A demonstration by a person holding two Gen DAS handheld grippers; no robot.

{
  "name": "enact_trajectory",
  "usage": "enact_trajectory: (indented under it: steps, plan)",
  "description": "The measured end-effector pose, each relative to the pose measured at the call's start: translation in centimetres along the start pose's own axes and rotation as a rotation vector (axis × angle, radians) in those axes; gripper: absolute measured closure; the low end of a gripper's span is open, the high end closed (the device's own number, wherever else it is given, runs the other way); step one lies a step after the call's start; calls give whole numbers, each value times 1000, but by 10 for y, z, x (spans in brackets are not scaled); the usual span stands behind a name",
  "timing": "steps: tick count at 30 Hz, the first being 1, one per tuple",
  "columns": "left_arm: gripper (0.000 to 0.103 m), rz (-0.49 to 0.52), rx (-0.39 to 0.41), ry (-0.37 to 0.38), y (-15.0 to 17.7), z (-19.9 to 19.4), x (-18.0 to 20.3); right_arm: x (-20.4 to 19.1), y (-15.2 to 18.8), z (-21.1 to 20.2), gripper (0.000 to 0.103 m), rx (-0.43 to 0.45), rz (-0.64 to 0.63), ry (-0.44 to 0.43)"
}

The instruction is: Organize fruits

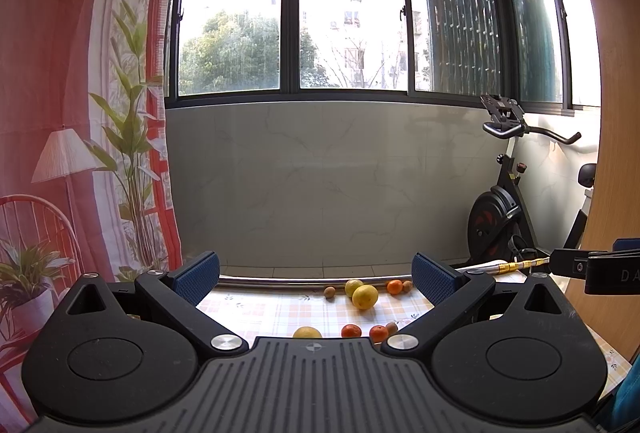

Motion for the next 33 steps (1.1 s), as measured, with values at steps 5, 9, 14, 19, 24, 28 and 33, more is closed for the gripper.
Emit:
enact_trajectory:
  steps: [5,9,14,19,24,28,33]
  plan:
    - [0,-7,-11,0,1,2,-1,0,0,0,0,-13,9,-8]
    - [0,-26,-22,-32,2,8,-5,0,-1,5,0,-32,25,-24]
    - [0,-37,-26,-76,6,30,-16,9,-10,22,0,-16,24,-22]
    - [0,-26,-72,-57,20,69,-32,28,-13,49,0,-47,68,-46]
    - [1,-27,-80,-72,33,100,-46,44,-6,79,0,-59,44,-26]
    - [1,-48,-75,-76,39,121,-55,53,0,107,0,-86,24,18]
    - [1,-77,-126,-64,48,156,-62,68,5,142,0,-126,69,23]
Point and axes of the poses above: each gripper's, at about its wrist camera, not at the fingertips, and z roughly the way its jaws point, x to its right, y to its underside, the point moved 3 cm from there along z, roughly the way its jaws point, and after that the axes turned 11 degrees about z, right-handed, at the moved point
